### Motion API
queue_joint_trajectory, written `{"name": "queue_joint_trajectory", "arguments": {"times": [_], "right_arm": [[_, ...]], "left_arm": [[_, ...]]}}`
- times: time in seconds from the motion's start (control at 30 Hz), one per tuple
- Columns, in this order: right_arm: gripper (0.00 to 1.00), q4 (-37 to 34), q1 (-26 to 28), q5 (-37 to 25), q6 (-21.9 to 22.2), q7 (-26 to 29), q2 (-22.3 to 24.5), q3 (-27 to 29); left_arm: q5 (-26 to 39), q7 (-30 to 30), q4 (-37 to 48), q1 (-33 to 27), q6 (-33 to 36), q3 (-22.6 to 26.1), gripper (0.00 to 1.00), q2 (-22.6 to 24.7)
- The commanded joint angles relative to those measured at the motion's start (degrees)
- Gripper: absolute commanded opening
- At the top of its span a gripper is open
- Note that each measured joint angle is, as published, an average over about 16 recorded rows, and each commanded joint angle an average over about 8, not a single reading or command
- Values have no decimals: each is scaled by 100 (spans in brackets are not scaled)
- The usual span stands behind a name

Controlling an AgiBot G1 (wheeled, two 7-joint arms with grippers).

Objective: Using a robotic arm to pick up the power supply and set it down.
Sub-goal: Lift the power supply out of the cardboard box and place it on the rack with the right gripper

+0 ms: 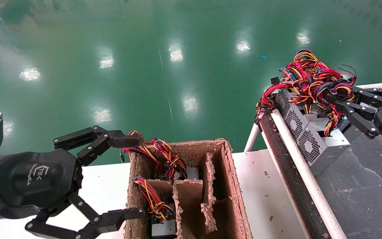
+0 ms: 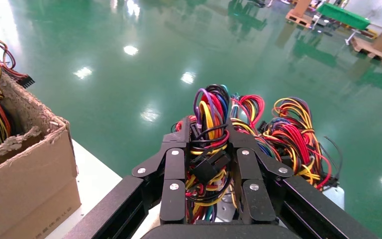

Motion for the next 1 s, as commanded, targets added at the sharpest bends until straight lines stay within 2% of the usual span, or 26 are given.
{"name": "queue_joint_trajectory", "arguments": {"times": [0.03, 0.5, 1.0], "right_arm": [[100, -125, 206, -71, -99, 17, -46, -115], [100, -251, 534, -97, -324, -29, -154, -260], [100, -26, 668, 278, -957, 160, -284, -525]], "left_arm": [[0, 0, 0, 0, 0, 1, 100, 0], [-3, 3, 2, 0, -3, 7, 100, -2], [-6, 6, 6, -3, -3, 13, 100, -3]]}}
